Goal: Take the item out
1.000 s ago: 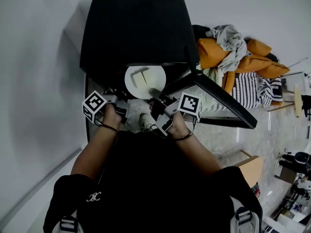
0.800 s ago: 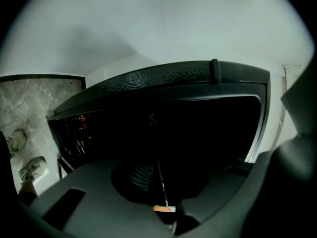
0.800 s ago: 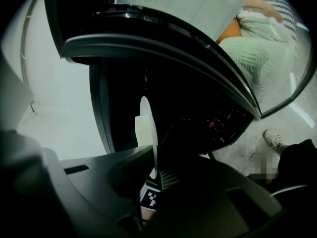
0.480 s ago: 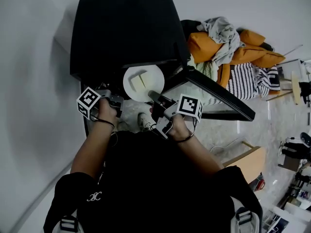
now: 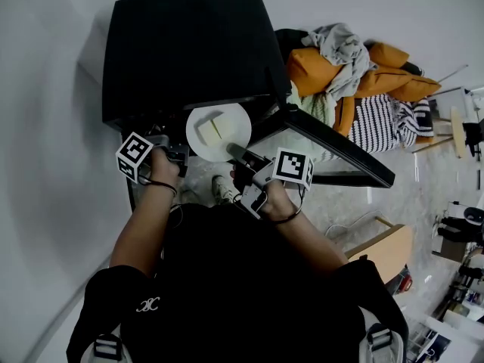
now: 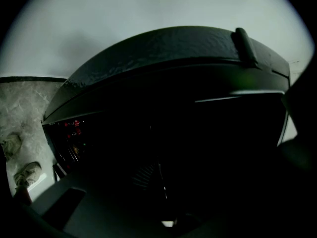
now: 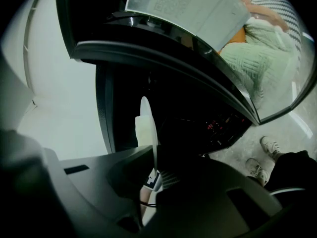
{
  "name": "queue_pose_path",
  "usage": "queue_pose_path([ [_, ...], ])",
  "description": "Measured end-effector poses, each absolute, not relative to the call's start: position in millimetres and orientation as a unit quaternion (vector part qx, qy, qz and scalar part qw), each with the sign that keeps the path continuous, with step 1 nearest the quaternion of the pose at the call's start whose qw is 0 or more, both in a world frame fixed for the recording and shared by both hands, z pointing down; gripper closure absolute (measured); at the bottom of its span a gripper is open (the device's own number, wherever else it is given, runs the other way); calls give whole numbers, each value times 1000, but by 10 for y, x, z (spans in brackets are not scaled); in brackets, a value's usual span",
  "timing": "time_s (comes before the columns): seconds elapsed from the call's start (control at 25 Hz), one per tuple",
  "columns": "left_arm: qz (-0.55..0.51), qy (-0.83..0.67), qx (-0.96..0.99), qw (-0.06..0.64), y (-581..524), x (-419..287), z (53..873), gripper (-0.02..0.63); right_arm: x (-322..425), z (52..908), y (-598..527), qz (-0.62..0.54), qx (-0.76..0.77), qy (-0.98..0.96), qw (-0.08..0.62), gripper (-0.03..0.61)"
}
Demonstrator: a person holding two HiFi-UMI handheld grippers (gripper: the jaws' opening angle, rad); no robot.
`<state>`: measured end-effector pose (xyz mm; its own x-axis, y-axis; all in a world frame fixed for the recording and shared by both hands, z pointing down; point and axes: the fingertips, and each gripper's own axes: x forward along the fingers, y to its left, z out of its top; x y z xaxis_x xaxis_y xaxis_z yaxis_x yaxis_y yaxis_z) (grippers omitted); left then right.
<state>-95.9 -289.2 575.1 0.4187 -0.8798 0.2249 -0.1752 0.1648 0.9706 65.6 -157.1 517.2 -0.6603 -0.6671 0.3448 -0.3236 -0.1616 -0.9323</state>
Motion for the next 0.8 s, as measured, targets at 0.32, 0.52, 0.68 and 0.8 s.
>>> queue_pose_path([
  [0.32, -279, -464, 598, 590, -2931, -993, 5735, 566, 641, 5162, -1562, -660, -390, 627, 138, 555],
  [0.52, -254, -476, 620, 570, -2922, -1004, 5717, 561, 646, 5206, -1574, -659, -388, 630, 133, 555],
  [0.68, -249, -476, 624, 567, -2818, -975, 5663, 513, 647, 5200, -1566, -663, -389, 625, 136, 555],
  [0.8, -232, -474, 636, 563, -2671, -934, 5645, 503, 640, 5193, -1568, -664, -386, 624, 142, 555],
])
